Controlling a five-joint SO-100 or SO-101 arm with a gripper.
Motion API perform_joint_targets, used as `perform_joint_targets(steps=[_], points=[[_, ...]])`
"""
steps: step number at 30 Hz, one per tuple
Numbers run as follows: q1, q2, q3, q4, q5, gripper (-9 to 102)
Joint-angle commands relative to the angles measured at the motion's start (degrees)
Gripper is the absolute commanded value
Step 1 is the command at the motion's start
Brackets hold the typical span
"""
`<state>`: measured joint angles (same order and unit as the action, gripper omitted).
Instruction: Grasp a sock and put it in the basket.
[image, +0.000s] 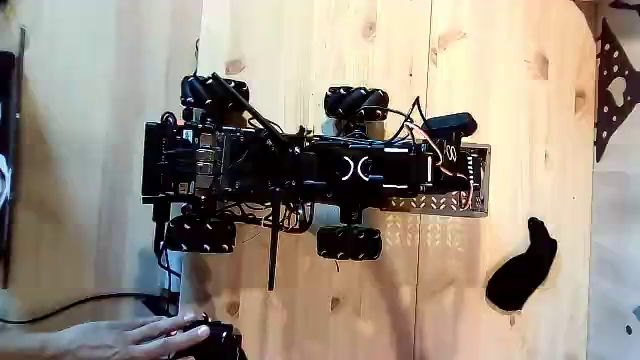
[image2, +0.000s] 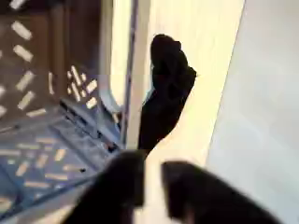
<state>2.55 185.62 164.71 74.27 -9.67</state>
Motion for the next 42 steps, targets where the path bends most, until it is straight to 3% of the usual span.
perform_joint_targets(steps=[1, 15, 20, 26, 35, 42], points=[[2.55, 0.09, 5.36, 5.54, 4.04, 1], [2.90, 0.35, 5.19, 5.89, 7.38, 1], [5.27, -0.18, 3.34, 3.25, 9.93, 16], [4.48, -7.56, -10.20, 1.67, 14.68, 18], [5.27, -25.22, -40.17, 14.85, 18.90, 18], [2.90, -27.42, -52.03, 17.75, 23.55, 18]])
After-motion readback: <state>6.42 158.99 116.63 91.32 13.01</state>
